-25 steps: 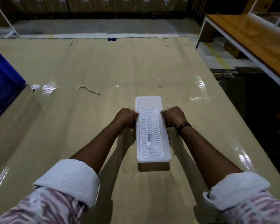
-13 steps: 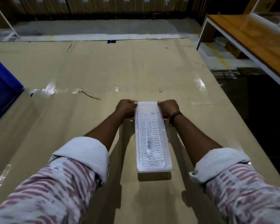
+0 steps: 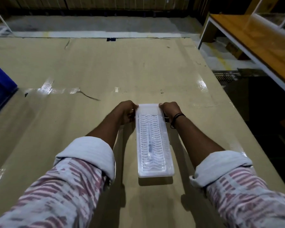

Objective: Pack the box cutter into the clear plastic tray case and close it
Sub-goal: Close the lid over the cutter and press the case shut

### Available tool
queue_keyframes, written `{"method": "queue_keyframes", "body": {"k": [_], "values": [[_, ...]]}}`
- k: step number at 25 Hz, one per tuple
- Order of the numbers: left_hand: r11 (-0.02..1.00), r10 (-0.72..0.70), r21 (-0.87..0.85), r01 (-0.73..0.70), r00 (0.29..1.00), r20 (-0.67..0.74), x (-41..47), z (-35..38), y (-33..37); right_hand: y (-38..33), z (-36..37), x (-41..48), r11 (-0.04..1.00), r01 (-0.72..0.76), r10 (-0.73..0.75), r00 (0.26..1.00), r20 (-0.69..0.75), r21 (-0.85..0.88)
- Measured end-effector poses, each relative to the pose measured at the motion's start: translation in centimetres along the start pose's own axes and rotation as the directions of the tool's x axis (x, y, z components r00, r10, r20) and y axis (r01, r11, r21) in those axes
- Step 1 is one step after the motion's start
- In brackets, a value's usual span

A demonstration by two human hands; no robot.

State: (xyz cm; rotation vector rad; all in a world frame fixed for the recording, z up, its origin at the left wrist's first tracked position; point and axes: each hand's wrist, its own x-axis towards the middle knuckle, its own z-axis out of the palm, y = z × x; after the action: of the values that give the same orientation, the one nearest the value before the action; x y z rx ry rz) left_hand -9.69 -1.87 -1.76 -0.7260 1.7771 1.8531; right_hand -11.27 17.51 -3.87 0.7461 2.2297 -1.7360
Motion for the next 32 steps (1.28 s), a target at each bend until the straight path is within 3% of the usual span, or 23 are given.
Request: {"method": "queue_keyframes", "body": {"k": [4,9,15,20,32], "values": [[1.000,-0.015,0.006,0.015,1.000,-0.021,0.0,0.4,0.4,0.1,0.0,0.3,1.000,0.002,-0.002,1.000,-0.011,-0.001],[0.994,0.105,-0.011,-0.107,0.990,-0.090,0.3,0.7,-0.8,1.0,-0.1,-0.4,0.990,0.115,-0.122,0.989,-0.078,-0.085],[0.973,0.232,0.031,-0.230,0.966,-0.112,-1.8,-0.1,-4.1,2.4,-1.6,-4.5,0.949,0.235,-0.249,0.968,-0.044,-0.209],[0.967,0.251,0.046,-0.250,0.968,-0.009,-7.1,-1.2,-8.9,6.6,-2.9,-9.6,0.956,0.261,-0.266,0.964,-0.023,-0.135],[0.972,0.228,0.064,-0.227,0.973,-0.017,-9.6,-1.3,-10.6,8.6,-2.6,-11.3,0.950,0.293,-0.300,0.952,-0.058,-0.109]]}}
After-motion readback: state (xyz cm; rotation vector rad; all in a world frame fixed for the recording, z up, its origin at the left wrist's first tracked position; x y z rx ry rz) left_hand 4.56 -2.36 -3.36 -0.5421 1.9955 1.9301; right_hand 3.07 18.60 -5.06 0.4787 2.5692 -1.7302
